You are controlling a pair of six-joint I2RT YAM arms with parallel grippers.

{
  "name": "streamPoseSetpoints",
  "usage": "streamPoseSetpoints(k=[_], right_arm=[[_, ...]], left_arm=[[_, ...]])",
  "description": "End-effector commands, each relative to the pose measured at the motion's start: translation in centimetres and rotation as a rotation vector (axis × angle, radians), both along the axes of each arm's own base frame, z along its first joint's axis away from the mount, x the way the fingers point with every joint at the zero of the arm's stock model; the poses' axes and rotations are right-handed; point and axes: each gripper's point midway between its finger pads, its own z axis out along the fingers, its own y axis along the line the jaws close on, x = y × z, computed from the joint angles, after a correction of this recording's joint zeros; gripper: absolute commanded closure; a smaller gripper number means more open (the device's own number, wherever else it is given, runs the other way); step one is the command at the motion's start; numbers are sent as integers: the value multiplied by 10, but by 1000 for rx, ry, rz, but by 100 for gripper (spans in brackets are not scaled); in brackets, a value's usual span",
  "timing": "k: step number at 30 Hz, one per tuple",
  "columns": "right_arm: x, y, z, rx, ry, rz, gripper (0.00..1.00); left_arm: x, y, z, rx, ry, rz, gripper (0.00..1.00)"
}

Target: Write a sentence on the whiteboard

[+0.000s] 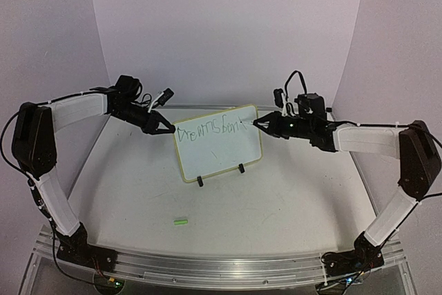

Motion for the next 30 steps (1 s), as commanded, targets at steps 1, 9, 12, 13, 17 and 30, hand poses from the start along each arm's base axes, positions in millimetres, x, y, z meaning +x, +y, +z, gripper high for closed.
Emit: streamPoseSetpoints(k=[1, 9, 12, 13, 17, 30], right_arm=[[12, 9, 16, 16, -46, 15, 100], [26, 6, 4, 5, -21, -42, 100], [30, 6, 3, 2, -21, -51, 100], [31, 6, 3, 0, -21, -55, 100], [35, 5, -1, -7, -18, -72, 100], [23, -4, -27, -34, 39, -90, 100]], left_arm=[[-8, 1, -11, 78, 10, -2, 100], [-8, 1, -11, 79, 9, -2, 100], [-8, 1, -10, 78, 8, -2, 100], [-8, 1, -10, 78, 8, -2, 100], [-8, 1, -10, 78, 8, -3, 100], [-8, 1, -8, 74, 3, -3, 100]])
